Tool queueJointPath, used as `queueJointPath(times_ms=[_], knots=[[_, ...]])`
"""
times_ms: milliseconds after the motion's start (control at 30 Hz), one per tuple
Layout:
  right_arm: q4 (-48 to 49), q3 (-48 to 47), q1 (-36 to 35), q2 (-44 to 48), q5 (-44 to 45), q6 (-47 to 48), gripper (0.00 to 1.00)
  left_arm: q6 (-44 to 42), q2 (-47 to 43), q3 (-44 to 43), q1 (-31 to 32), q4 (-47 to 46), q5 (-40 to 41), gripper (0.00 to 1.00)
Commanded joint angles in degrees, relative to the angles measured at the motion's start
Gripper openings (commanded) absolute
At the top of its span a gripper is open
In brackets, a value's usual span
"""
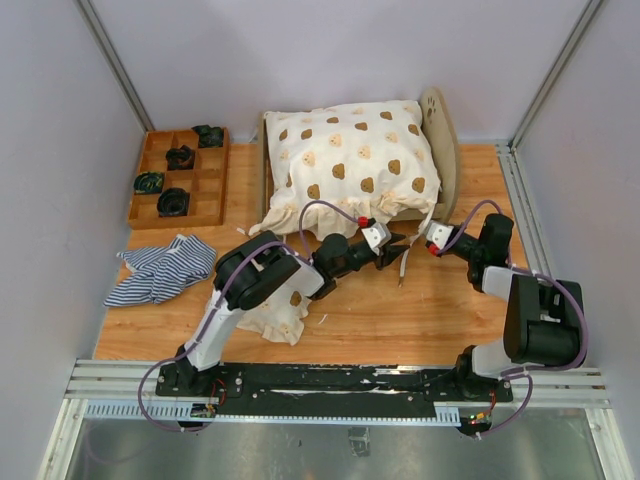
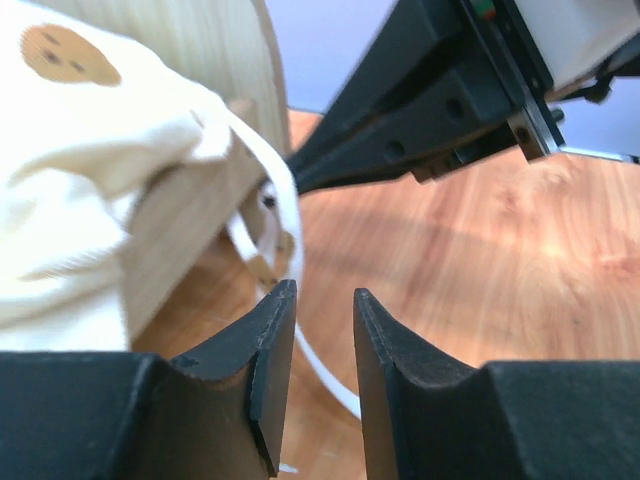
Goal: Set up the pet bed
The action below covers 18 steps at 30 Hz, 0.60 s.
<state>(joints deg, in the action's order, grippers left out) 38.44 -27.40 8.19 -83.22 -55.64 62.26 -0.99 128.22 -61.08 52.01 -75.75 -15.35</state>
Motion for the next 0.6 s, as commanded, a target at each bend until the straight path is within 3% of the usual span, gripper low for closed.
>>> queueJointPath(times_ms=[0, 300, 567], knots=[[-0.7, -1.1, 1.2, 1.4, -2.5, 1.0, 0.00, -8.7, -3.5, 0.8, -1.1, -4.6, 5.2, 0.35], [-0.7, -1.6, 1.2, 1.0, -3.4, 0.8, 0.00, -25.9, 1.1, -9.5, -2.0, 6.5, 4.7, 0.36], [-0.7, -1.7, 1.4, 1.0, -3.7, 0.8, 0.00, -30.0, 5.5, -14.5, -2.0, 9.3, 1.2, 0.37]])
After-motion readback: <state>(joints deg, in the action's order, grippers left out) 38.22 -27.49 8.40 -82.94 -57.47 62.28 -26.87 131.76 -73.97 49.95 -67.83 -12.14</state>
